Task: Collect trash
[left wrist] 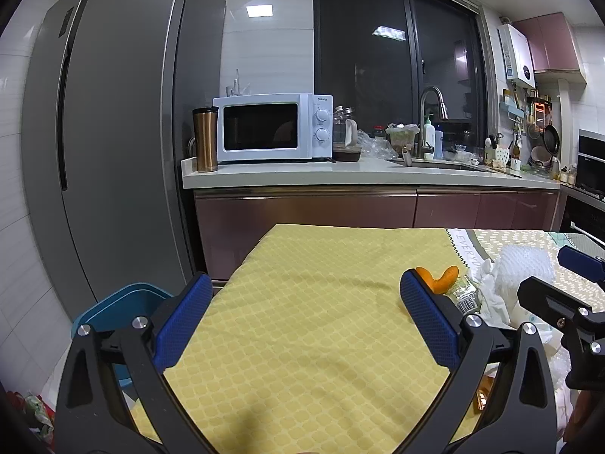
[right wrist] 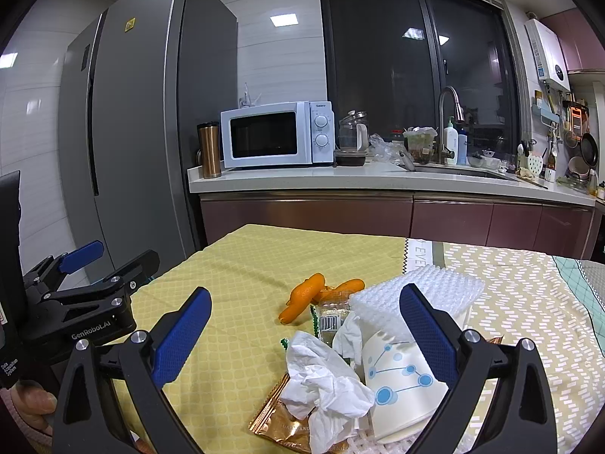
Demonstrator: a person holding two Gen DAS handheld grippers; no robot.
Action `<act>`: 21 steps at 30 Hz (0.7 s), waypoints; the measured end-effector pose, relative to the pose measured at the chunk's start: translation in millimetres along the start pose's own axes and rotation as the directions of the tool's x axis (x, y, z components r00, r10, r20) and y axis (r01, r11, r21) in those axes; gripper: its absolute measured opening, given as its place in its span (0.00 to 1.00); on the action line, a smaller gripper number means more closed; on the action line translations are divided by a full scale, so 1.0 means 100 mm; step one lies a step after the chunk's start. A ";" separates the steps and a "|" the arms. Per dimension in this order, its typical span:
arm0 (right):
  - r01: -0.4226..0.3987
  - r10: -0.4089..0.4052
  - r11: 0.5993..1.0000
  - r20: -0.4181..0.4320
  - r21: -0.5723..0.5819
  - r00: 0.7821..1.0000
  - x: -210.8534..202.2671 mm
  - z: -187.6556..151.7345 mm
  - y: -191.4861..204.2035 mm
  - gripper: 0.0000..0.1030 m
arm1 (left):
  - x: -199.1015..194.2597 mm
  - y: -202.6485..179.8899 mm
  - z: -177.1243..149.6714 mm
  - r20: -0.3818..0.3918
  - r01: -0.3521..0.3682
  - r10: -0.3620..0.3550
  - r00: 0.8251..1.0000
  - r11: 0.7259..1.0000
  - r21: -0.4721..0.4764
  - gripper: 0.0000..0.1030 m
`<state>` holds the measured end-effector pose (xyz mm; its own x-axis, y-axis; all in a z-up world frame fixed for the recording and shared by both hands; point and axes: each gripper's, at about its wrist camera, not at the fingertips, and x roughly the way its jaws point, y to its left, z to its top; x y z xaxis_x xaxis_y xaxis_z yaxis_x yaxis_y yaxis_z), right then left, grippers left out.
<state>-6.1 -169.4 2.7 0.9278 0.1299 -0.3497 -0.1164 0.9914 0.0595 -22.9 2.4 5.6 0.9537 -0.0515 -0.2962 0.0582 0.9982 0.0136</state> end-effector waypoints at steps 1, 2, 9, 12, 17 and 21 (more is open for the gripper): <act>0.000 0.000 1.000 0.000 0.001 1.000 0.00 0.00 -0.01 0.93 | 0.00 -0.01 0.00 -0.002 0.003 -0.003 1.000 1.000 0.001 0.95; 0.001 -0.001 1.000 0.000 0.003 1.000 -0.01 0.00 -0.02 0.93 | 0.01 -0.01 0.00 -0.003 0.004 -0.004 1.000 1.000 0.001 0.95; 0.018 -0.017 1.000 -0.002 0.017 1.000 -0.05 0.01 -0.13 0.93 | 0.05 -0.06 -0.01 -0.020 0.029 -0.028 0.999 1.000 0.012 0.95; 0.037 -0.036 0.999 -0.004 0.027 0.999 -0.07 0.02 -0.23 0.93 | 0.08 -0.09 -0.01 -0.034 0.054 -0.053 0.998 0.998 0.014 0.95; 0.084 -0.081 0.992 -0.033 0.097 0.996 -0.09 -0.01 -0.56 0.93 | 0.15 -0.23 -0.05 -0.073 0.138 -0.135 0.988 0.989 0.043 0.95; 0.096 -0.085 0.981 -0.071 0.166 0.994 -0.09 -0.07 -0.83 0.93 | 0.20 -0.40 -0.08 -0.111 0.243 -0.235 0.966 0.968 0.066 0.95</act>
<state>-7.4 -252.8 -5.4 0.9069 0.0459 -0.4189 0.0336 0.9830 0.1803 -8.3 -38.3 -8.7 0.8747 -0.2808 -0.3951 0.3073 0.9516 0.0040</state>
